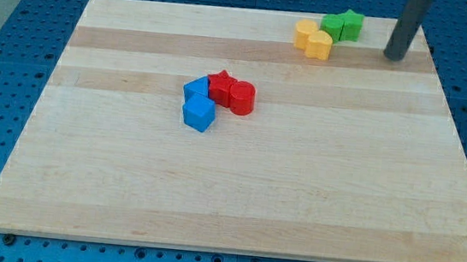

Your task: Move green and the yellow blocks to the left side

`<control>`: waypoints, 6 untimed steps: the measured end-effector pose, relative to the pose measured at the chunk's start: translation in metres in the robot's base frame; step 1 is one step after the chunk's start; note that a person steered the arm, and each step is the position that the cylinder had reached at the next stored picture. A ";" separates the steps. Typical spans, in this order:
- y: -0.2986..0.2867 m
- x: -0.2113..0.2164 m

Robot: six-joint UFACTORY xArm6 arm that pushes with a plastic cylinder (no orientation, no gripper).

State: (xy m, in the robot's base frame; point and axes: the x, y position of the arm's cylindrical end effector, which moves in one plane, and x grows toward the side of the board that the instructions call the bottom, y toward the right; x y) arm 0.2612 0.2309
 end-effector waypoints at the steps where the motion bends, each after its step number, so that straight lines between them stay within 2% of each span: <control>1: 0.014 -0.046; 2: 0.022 -0.058; 3: -0.028 -0.052; 5: -0.100 -0.010; 6: -0.144 -0.010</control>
